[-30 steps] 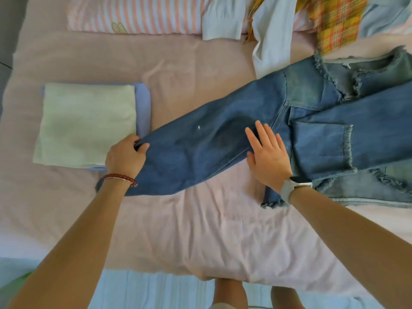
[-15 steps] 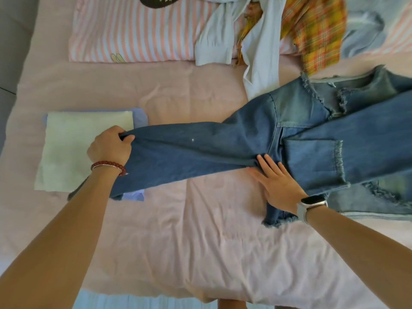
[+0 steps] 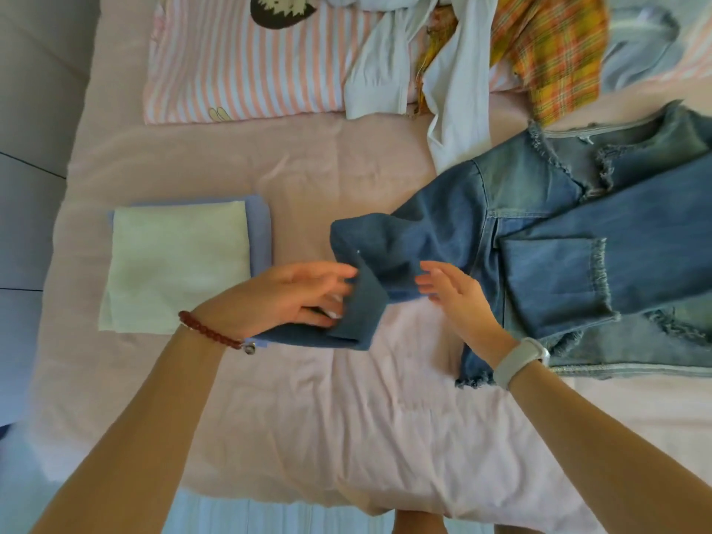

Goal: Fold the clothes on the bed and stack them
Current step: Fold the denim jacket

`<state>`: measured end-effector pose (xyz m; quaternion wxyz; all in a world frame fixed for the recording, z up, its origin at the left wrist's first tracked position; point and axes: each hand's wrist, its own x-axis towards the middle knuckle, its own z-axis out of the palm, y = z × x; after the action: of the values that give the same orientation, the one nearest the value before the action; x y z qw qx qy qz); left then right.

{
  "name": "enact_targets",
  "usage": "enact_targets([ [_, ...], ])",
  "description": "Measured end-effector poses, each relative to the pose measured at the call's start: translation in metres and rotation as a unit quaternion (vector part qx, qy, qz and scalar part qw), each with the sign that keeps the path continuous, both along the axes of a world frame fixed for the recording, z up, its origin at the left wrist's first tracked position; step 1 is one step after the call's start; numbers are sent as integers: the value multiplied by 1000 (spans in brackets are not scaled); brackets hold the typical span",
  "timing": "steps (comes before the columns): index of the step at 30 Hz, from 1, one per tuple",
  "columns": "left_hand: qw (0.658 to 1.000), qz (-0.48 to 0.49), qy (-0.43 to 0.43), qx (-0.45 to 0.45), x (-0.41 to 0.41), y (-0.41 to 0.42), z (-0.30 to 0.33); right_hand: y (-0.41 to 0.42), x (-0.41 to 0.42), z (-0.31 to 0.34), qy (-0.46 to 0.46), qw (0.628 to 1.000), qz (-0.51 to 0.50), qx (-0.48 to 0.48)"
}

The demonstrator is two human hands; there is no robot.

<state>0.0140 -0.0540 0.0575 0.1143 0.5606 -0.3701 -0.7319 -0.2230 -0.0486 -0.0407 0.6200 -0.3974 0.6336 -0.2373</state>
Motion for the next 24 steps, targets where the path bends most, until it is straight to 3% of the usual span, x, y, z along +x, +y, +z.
enact_targets([
  [1, 1000, 7, -4, -24, -9, -2, -4, 4, -3, 6, -50, 996, -41, 69],
  [3, 989, 61, -98, -93, -21, -9, -23, 21, -15, 12, -92, 976, -81, 179],
  [6, 966, 42, -221, -128, -26, -16, -69, 52, -29, 14, -107, 966, -82, 222],
  [11, 949, -40, -218, -224, -51, -30, -112, 56, -9, -7, -2, 977, -125, 173],
  [14, 926, -107, -271, -241, -66, -50, -117, 41, 5, -18, 100, 982, -55, 151],
  [16, 915, -145, -286, -246, -72, -64, -112, 35, 1, -13, 112, 988, -51, 98],
  [19, 868, -225, -319, -307, -83, -78, -98, 31, -38, 19, 101, 991, -76, -40],
  [21, 867, -208, -300, -339, -95, -83, -81, 27, -81, 36, 132, 981, -103, -103],
  [24, 868, -199, -276, -361, -134, -92, -46, 10, -149, 48, 162, 969, -140, -120],
])
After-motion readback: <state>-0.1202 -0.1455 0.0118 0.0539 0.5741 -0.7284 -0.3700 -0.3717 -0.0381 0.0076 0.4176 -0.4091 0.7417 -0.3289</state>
